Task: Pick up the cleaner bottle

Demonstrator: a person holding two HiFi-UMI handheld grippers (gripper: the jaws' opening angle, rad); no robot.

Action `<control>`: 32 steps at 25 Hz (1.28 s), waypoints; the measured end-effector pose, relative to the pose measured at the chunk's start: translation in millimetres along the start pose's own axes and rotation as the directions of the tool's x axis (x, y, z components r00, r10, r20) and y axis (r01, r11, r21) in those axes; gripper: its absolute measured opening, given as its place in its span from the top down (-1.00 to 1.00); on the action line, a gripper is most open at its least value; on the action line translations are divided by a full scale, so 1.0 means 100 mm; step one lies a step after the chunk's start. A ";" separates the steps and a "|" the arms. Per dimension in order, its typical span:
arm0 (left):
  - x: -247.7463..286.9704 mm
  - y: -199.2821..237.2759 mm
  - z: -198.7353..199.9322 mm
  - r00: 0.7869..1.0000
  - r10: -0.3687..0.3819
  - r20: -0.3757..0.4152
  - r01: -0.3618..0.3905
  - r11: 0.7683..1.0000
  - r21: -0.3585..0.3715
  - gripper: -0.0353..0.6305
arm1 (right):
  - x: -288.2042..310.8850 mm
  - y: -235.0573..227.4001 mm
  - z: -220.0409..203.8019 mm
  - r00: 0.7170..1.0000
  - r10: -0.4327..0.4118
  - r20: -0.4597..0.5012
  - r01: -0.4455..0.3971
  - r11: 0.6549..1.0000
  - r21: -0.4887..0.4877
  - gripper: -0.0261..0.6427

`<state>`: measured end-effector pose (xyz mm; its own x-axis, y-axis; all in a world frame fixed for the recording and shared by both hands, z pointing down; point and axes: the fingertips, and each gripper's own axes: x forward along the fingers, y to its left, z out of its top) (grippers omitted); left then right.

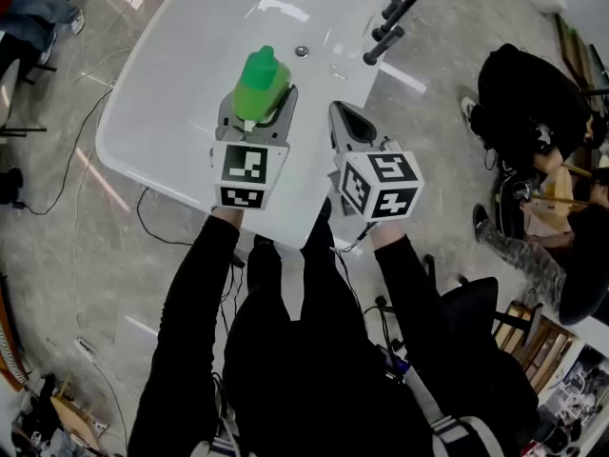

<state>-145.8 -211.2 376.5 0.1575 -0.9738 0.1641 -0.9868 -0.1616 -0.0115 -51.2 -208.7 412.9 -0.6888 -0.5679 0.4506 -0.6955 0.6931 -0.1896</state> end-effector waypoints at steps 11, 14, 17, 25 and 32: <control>-0.52 0.30 0.06 0.999 0.037 -0.004 -0.037 0.999 0.001 0.31 | 0.04 0.59 0.09 0.998 0.060 0.024 -0.059 0.997 -0.041 0.92; -0.65 0.34 0.04 0.999 0.043 -0.007 -0.043 0.999 0.000 0.31 | 0.03 0.74 0.08 0.997 0.079 0.026 -0.078 0.996 -0.051 0.92; -0.78 0.39 0.02 0.999 0.049 -0.012 -0.049 0.999 0.003 0.30 | 0.03 0.87 0.07 0.995 0.095 0.027 -0.094 0.994 -0.059 0.92; -1.09 0.60 -0.03 0.996 0.081 -0.025 -0.081 0.997 -0.001 0.30 | 0.05 1.19 0.02 0.992 0.121 0.021 -0.119 0.990 -0.079 0.92; -1.29 0.71 -0.12 0.994 0.104 -0.036 -0.104 0.995 -0.010 0.30 | 0.07 1.39 0.00 0.989 0.148 0.029 -0.145 0.984 -0.101 0.92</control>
<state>-236.9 -95.4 365.9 0.0530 -0.9790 0.1970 -0.9981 -0.0579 -0.0188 -152.4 -115.9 389.8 -0.7899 -0.4716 0.3919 -0.5643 0.8092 -0.1635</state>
